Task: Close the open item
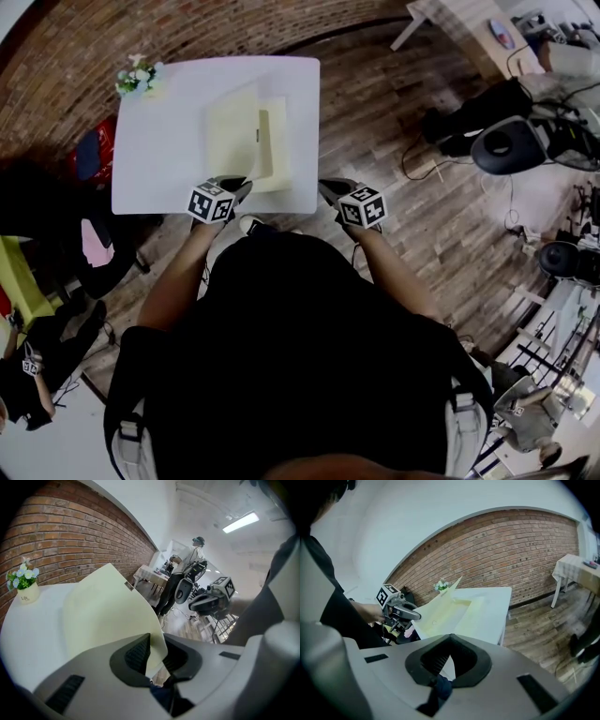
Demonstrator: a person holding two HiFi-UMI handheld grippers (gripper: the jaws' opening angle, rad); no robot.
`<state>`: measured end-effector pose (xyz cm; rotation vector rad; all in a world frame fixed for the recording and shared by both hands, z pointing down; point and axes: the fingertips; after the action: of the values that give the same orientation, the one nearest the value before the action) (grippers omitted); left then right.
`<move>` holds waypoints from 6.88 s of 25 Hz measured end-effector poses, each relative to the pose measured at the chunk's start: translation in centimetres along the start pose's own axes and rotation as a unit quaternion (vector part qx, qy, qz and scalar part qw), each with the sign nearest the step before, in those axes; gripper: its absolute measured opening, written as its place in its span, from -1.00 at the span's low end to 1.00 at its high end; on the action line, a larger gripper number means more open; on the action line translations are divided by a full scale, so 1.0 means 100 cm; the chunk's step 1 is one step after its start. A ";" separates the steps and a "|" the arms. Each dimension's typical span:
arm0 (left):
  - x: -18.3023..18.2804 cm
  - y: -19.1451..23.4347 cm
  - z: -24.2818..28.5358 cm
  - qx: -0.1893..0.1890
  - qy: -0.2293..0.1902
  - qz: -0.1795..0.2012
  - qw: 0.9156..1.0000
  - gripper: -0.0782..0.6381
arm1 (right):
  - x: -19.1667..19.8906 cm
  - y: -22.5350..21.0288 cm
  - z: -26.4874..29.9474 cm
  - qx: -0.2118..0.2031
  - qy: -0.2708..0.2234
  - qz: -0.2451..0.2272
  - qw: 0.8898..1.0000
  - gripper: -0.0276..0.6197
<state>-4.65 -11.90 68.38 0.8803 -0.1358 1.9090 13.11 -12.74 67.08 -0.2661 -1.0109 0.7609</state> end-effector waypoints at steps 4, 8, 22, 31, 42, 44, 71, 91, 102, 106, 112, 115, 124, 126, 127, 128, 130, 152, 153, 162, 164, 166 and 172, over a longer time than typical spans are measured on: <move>0.001 -0.006 0.011 0.011 0.008 0.007 1.000 -0.63 | 0.003 -0.004 -0.001 0.004 0.000 0.005 1.000 -0.85; 0.002 -0.008 0.022 0.020 0.016 0.013 1.000 -0.63 | 0.005 -0.008 0.000 0.007 -0.001 0.011 1.000 -0.85; 0.003 -0.022 0.054 0.050 0.048 0.022 0.997 -0.63 | 0.011 -0.019 -0.001 0.012 0.000 0.029 1.000 -0.85; 0.006 -0.024 0.072 0.062 0.068 0.025 0.995 -0.62 | 0.014 -0.030 -0.001 0.015 0.003 0.041 0.999 -0.85; 0.008 -0.024 0.090 0.072 0.090 0.029 0.993 -0.61 | 0.010 -0.039 0.001 0.019 0.006 0.051 0.999 -0.85; 0.010 -0.025 0.094 0.079 0.094 0.026 0.992 -0.61 | 0.011 -0.041 0.001 0.020 0.006 0.053 0.998 -0.85; 0.024 -0.029 0.123 0.108 0.145 0.023 0.983 -0.58 | 0.028 -0.041 0.001 0.024 0.013 0.071 0.997 -0.85; 0.029 -0.026 0.139 0.123 0.192 0.031 0.973 -0.55 | 0.035 -0.043 0.002 0.028 0.009 0.083 0.996 -0.85; 0.033 -0.028 0.144 0.129 0.204 0.021 0.970 -0.55 | 0.040 -0.043 -0.004 0.032 0.007 0.086 0.996 -0.85; 0.033 -0.029 0.147 0.129 0.207 0.018 0.970 -0.55 | 0.042 -0.043 -0.006 0.032 0.006 0.088 0.996 -0.85; 0.032 -0.030 0.146 0.130 0.213 0.019 0.968 -0.52 | 0.045 -0.040 -0.008 0.033 0.005 0.087 0.996 -0.85; 0.034 -0.033 0.145 0.127 0.216 0.029 0.968 -0.48 | 0.045 -0.038 -0.009 0.034 0.004 0.085 0.996 -0.85; 0.038 -0.044 0.141 0.127 0.206 0.070 0.968 -0.25 | 0.046 -0.029 -0.018 0.038 0.001 0.081 0.996 -0.85; 0.039 -0.045 0.140 0.129 0.205 0.073 0.967 -0.19 | 0.048 -0.029 -0.020 0.039 0.002 0.082 0.996 -0.85; 0.041 -0.045 0.140 0.127 0.205 0.078 0.967 -0.23 | 0.049 -0.028 -0.020 0.040 0.002 0.081 0.996 -0.85; 0.042 -0.044 0.140 0.123 0.203 0.084 0.968 -0.26 | 0.050 -0.027 -0.021 0.040 0.002 0.081 0.996 -0.85; 0.045 -0.044 0.140 0.116 0.198 0.092 0.969 -0.28 | 0.053 -0.024 -0.023 0.041 0.002 0.079 0.996 -0.85; 0.012 -0.046 0.114 0.106 0.122 0.055 0.985 -0.32 | 0.042 -0.014 -0.026 0.028 0.001 0.050 0.998 -0.85; 0.011 -0.046 0.112 0.108 0.120 0.055 0.985 -0.32 | 0.041 -0.014 -0.025 0.026 0.001 0.046 0.999 -0.85; 0.004 -0.052 0.090 0.095 0.095 0.061 0.989 -0.36 | 0.034 -0.011 -0.025 0.025 0.003 0.023 0.999 -0.85; -0.002 -0.058 0.085 0.095 0.085 0.064 0.990 -0.38 | 0.033 -0.010 -0.026 0.022 0.005 0.017 1.000 -0.85; -0.008 -0.060 0.080 0.096 0.074 0.062 0.991 -0.40 | 0.030 -0.008 -0.024 0.018 0.006 0.010 1.000 -0.85; -0.027 -0.063 0.061 0.095 0.047 0.060 0.992 -0.41 | 0.015 -0.004 -0.017 0.006 0.007 -0.008 1.000 -0.85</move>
<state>4.33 -13.43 69.48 0.9233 0.0526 2.0985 15.21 -11.80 67.41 -0.2517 -0.9941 0.7505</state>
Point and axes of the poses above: the fingertips, and each gripper's own axes: z forward along the fingers, y to its left, x out of its underside, and after that the axes turned 10 degrees about -x, right-handed
